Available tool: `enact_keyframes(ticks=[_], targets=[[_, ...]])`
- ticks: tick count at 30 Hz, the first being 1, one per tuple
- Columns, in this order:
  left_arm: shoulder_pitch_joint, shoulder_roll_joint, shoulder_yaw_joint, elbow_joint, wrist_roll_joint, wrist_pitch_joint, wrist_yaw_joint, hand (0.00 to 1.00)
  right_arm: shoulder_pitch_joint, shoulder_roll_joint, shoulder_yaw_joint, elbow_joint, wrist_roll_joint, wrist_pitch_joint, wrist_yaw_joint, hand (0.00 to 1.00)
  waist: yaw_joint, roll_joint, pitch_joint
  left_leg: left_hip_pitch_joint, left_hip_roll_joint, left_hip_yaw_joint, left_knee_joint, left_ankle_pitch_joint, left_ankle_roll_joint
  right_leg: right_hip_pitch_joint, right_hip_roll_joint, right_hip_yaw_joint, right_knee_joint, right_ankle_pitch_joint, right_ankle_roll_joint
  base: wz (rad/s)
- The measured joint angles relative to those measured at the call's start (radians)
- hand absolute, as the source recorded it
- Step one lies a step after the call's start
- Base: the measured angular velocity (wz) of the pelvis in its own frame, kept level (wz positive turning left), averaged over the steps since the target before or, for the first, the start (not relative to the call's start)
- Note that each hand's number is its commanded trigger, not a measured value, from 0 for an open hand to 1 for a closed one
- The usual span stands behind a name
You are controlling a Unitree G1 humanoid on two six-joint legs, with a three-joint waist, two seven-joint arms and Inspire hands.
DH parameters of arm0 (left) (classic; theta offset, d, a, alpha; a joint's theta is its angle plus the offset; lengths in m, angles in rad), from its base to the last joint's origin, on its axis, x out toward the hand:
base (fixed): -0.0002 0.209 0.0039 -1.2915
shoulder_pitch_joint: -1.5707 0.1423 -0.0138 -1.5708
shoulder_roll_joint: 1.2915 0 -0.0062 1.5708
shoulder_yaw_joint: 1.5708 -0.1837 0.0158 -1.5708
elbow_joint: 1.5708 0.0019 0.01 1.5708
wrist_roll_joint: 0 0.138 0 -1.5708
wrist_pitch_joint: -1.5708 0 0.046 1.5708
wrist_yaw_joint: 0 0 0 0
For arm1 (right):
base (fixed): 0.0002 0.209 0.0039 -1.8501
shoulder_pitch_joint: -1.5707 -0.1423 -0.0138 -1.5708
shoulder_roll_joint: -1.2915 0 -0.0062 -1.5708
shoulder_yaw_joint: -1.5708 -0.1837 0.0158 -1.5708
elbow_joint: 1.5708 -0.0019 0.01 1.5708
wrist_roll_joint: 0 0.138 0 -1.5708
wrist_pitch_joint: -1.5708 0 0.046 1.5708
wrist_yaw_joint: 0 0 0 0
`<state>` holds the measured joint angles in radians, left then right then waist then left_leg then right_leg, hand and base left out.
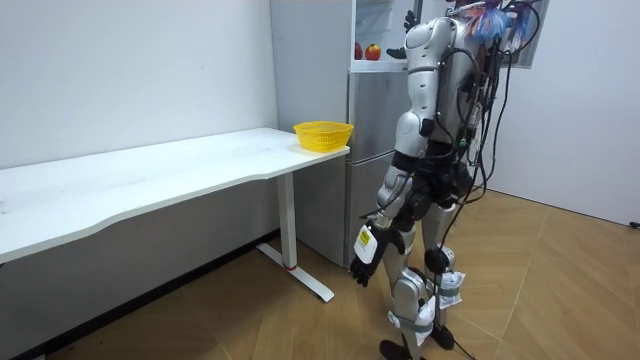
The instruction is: Retrieve from the upper fridge
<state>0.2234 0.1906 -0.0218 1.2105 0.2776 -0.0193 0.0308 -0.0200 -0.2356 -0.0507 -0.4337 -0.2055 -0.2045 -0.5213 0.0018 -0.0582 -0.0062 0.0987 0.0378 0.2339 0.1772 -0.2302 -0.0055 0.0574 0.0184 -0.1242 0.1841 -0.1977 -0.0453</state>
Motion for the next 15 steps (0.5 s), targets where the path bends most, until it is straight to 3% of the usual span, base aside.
enact_keyframes(ticks=[1,3,6,10,15], targets=[[0.000,0.000,-0.001,0.000,-0.001,0.004,0.000,0.00,-0.025,-0.005,-0.014,0.022,0.007,-0.001,-0.001,0.00,0.002,-0.002,0.0047,-0.001,0.000,-0.002,0.005,0.000,0.000,0.003,0.000,-0.003,0.000,0.000,0.000,0.10],[0.004,0.000,0.000,0.000,-0.001,0.014,-0.001,0.00,-0.054,-0.014,-0.026,0.049,0.021,0.001,-0.002,0.00,0.002,-0.002,0.0062,-0.005,0.000,-0.017,0.009,0.000,0.000,0.007,-0.006,-0.014,-0.003,0.000,-0.001,0.16],[0.005,-0.001,0.010,-0.002,0.001,0.016,-0.007,0.00,-0.077,-0.024,-0.053,0.053,0.020,0.001,0.001,0.00,0.006,-0.004,0.0055,-0.012,-0.002,-0.032,0.013,0.000,0.000,0.011,-0.007,-0.022,-0.014,0.000,-0.001,0.17],[0.003,-0.005,0.058,-0.002,0.039,0.023,-0.012,0.00,-0.175,-0.055,-0.110,0.112,0.044,0.005,0.000,0.00,0.007,-0.005,0.0061,-0.020,-0.003,-0.049,0.019,0.001,-0.001,0.012,-0.009,-0.045,-0.015,0.000,-0.001,0.12],[-0.002,-0.003,0.061,-0.011,0.039,0.027,-0.013,0.00,-0.241,-0.097,-0.122,0.195,0.043,0.011,-0.026,0.00,0.024,-0.015,0.0084,-0.016,-0.003,-0.055,0.019,0.001,-0.002,0.025,-0.010,-0.058,-0.015,0.001,-0.002,0.06]])
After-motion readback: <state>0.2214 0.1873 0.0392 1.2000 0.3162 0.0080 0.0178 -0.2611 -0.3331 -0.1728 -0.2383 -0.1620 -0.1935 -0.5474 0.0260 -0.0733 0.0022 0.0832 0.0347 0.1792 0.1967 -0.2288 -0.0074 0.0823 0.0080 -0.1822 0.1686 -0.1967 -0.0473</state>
